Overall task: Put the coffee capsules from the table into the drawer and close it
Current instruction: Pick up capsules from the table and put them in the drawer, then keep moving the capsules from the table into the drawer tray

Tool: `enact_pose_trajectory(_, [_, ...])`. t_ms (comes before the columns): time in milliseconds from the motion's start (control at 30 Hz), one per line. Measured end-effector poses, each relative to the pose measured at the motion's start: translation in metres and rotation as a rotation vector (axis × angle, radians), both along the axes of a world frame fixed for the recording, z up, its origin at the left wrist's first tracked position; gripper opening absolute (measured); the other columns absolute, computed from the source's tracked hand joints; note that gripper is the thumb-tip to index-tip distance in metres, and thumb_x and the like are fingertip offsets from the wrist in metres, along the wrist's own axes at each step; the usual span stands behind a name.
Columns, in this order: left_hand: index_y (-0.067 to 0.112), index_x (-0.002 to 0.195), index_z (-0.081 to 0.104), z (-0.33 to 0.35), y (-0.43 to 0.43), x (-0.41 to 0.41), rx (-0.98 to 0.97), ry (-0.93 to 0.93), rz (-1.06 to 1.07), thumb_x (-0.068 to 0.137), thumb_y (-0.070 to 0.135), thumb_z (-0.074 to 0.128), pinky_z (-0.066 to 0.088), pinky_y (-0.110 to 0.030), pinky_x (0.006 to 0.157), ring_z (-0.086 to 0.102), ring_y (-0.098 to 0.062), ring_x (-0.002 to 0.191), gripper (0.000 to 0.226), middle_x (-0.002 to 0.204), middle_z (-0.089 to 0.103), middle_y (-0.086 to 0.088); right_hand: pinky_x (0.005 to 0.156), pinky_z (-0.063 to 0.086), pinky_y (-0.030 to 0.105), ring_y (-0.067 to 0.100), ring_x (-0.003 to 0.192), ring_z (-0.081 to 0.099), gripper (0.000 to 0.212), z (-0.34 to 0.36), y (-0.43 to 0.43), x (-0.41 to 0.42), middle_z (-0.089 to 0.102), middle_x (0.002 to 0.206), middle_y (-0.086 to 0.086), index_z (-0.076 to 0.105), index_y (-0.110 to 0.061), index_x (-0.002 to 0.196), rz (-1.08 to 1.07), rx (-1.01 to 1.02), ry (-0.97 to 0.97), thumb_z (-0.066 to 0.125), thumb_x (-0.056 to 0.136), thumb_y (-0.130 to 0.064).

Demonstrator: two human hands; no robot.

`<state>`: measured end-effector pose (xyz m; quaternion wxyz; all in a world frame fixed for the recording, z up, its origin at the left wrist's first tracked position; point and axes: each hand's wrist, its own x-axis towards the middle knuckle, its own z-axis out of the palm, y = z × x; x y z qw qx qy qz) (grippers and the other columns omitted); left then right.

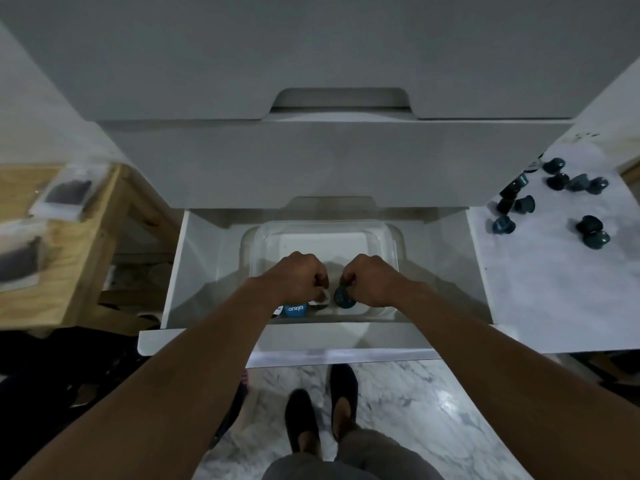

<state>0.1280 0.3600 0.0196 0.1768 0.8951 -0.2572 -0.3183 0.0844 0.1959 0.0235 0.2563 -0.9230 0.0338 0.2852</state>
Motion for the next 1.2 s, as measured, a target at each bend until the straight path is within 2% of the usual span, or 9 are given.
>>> enact_pose_trajectory(267, [0.017, 0.1, 0.071, -0.003, 0.002, 0.0, 0.016, 0.049, -0.009, 0.076, 0.022, 0.076, 0.045, -0.022, 0.074, 0.061, -0.014, 0.085, 0.025, 0.1, 0.07, -0.002, 0.083, 0.055, 0.029, 0.023, 0.092, 0.066, 0.023, 0.0, 0.006, -0.002, 0.07, 0.106, 0.01, 0.071, -0.009, 0.106, 0.06, 0.028, 0.047, 0.062, 0.085, -0.008])
enact_pose_trajectory(467, [0.017, 0.102, 0.071, -0.004, 0.001, -0.004, 0.044, 0.049, 0.014, 0.076, 0.022, 0.076, 0.051, -0.026, 0.082, 0.063, -0.015, 0.086, 0.027, 0.102, 0.071, -0.002, 0.084, 0.054, 0.029, 0.023, 0.092, 0.066, 0.024, -0.003, 0.005, 0.001, 0.07, 0.108, 0.01, 0.07, -0.009, 0.108, 0.105, 0.035, 0.051, 0.061, 0.086, -0.006])
enact_pose_trajectory(600, [0.015, 0.107, 0.069, 0.002, 0.001, -0.008, 0.042, 0.001, 0.071, 0.078, 0.02, 0.074, 0.053, -0.03, 0.087, 0.064, -0.018, 0.092, 0.03, 0.107, 0.07, -0.004, 0.082, 0.051, 0.027, 0.024, 0.098, 0.062, 0.026, -0.005, 0.004, 0.002, 0.066, 0.114, 0.009, 0.067, -0.011, 0.112, 0.148, 0.023, 0.03, 0.06, 0.087, -0.012])
enact_pose_trajectory(733, [0.017, 0.113, 0.065, 0.018, -0.003, -0.014, 0.07, -0.198, 0.147, 0.083, 0.028, 0.068, 0.051, -0.034, 0.089, 0.062, -0.021, 0.099, 0.032, 0.113, 0.066, -0.006, 0.084, 0.05, 0.031, 0.026, 0.101, 0.059, 0.028, 0.004, -0.003, 0.002, 0.062, 0.116, 0.012, 0.062, -0.011, 0.113, 0.119, -0.059, -0.113, 0.06, 0.086, -0.019])
enact_pose_trajectory(933, [0.011, 0.127, 0.049, 0.059, -0.015, -0.039, 0.111, -0.669, 0.171, 0.095, 0.028, 0.048, 0.046, -0.039, 0.089, 0.054, -0.028, 0.112, 0.036, 0.125, 0.055, -0.01, 0.096, 0.046, 0.041, 0.032, 0.115, 0.053, 0.033, 0.039, -0.014, -0.025, 0.057, 0.124, 0.014, 0.058, -0.01, 0.119, 0.002, -0.227, -0.482, 0.055, 0.09, -0.025])
enact_pose_trajectory(1067, [0.004, 0.12, 0.052, 0.086, -0.017, -0.068, -0.032, -0.895, 0.125, 0.091, 0.02, 0.051, 0.045, -0.042, 0.088, 0.052, -0.033, 0.108, 0.033, 0.118, 0.056, -0.015, 0.098, 0.041, 0.039, 0.031, 0.12, 0.046, 0.037, 0.07, -0.024, -0.064, 0.054, 0.126, 0.014, 0.054, -0.008, 0.124, -0.113, -0.25, -0.644, 0.053, 0.092, -0.026])
enact_pose_trajectory(1200, [0.002, 0.112, 0.056, 0.105, -0.03, -0.097, -0.113, -1.063, 0.023, 0.083, 0.015, 0.057, 0.047, -0.041, 0.088, 0.058, -0.033, 0.097, 0.032, 0.108, 0.062, -0.017, 0.098, 0.04, 0.041, 0.033, 0.117, 0.047, 0.037, 0.095, -0.039, -0.115, 0.054, 0.126, 0.015, 0.054, -0.006, 0.121, -0.204, -0.305, -0.777, 0.053, 0.092, -0.029])
